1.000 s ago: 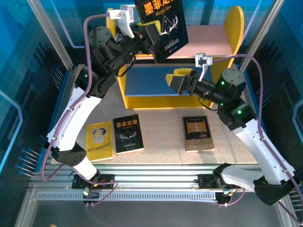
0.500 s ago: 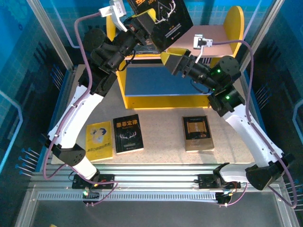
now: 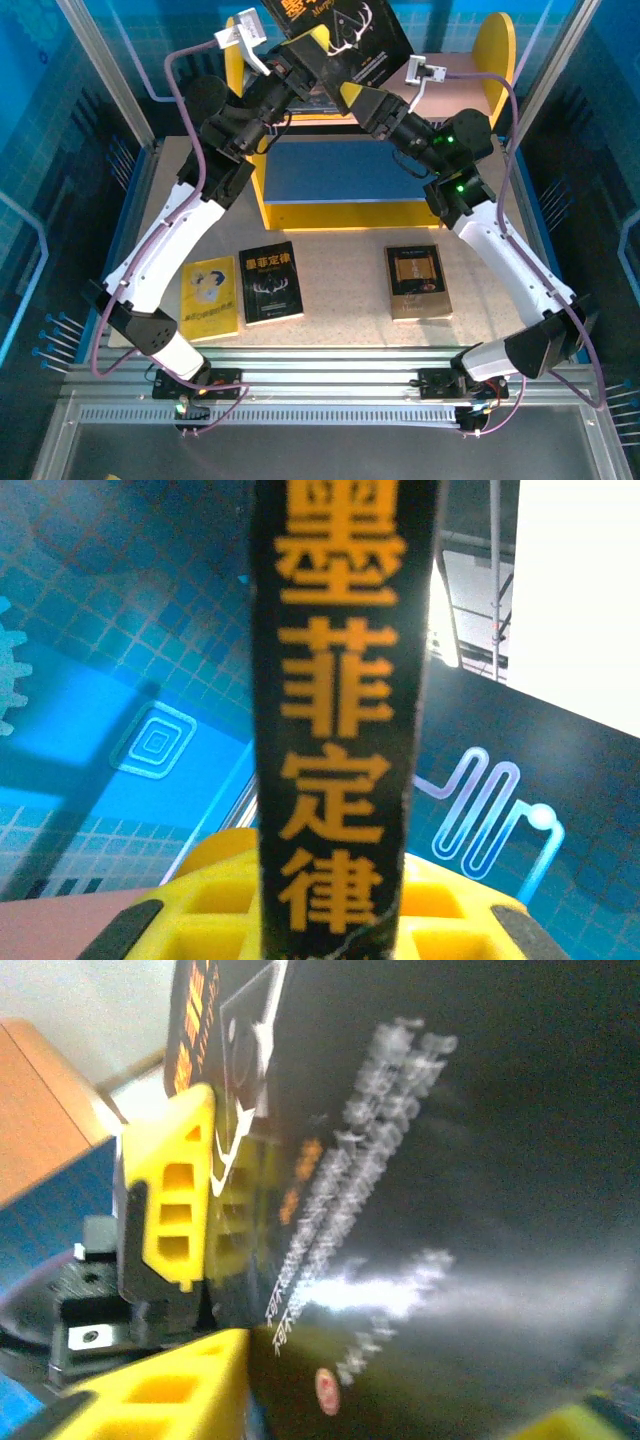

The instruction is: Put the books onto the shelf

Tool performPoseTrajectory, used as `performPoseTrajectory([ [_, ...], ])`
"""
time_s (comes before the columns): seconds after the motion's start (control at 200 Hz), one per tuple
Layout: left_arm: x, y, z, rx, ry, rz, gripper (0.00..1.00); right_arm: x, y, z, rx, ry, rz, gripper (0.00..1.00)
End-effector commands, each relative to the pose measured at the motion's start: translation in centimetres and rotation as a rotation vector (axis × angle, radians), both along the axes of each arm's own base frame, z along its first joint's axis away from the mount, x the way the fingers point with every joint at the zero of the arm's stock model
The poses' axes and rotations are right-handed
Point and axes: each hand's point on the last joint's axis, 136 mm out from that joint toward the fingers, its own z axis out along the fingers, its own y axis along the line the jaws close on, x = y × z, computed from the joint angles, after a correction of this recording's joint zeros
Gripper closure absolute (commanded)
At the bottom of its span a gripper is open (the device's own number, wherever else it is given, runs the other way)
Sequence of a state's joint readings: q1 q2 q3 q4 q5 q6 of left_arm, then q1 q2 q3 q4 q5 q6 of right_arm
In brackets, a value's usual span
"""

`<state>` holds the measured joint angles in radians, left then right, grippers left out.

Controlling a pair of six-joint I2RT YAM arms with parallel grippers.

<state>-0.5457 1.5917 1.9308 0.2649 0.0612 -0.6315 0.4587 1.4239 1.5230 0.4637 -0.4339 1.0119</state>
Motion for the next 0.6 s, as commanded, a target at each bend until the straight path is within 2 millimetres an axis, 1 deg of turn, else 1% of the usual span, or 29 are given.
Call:
performPoseTrajectory([
  [0.0,-4.1,2.6,4.8,-0.095,-0.152,-0.018,1.00,-1.3,-1.2,3.1,0.069,-0.088,0.002,0.72],
  [0.13,-3.6,2.7,4.0,-0.083,-0.123,-0.020,1.00,-1.3,-1.3,2.9,0.060,-0.090,0.006,0.86],
  [0.17,-3.5,2.7,3.5,-0.065,-0.108,-0.025,0.88,-1.3,-1.3,2.8,0.049,-0.095,0.013,0.88],
  [0.22,-3.4,2.7,2.6,-0.024,-0.084,-0.028,0.69,-1.4,-1.3,2.6,0.032,-0.092,0.023,0.91],
  [0.29,-3.3,3.3,0.9,0.027,-0.027,0.000,0.53,-1.6,-1.4,2.2,-0.002,-0.095,0.032,0.94],
  [0.365,-3.4,4.6,-0.9,0.074,0.035,0.029,0.34,-2.0,-1.8,1.6,-0.042,-0.101,0.027,0.95],
  [0.41,-3.6,5.5,-1.9,0.111,0.078,0.049,0.29,-2.4,-1.9,1.4,-0.081,-0.115,0.035,0.95],
  [0.475,-4.1,6.4,-3.4,0.192,0.148,0.069,0.24,-2.6,-1.9,0.5,-0.158,-0.108,0.052,0.95],
  [0.505,-4.3,6.7,-4.5,0.243,0.196,0.073,0.21,-2.7,-2.0,0.0,-0.192,-0.098,0.056,0.96],
  [0.555,-4.5,7.3,-6.1,0.316,0.262,0.079,0.17,-2.8,-2.4,-0.8,-0.237,-0.091,0.059,0.96],
  [0.595,-4.6,7.8,-7.2,0.360,0.311,0.086,0.17,-2.9,-2.8,-1.3,-0.266,-0.085,0.060,0.96],
])
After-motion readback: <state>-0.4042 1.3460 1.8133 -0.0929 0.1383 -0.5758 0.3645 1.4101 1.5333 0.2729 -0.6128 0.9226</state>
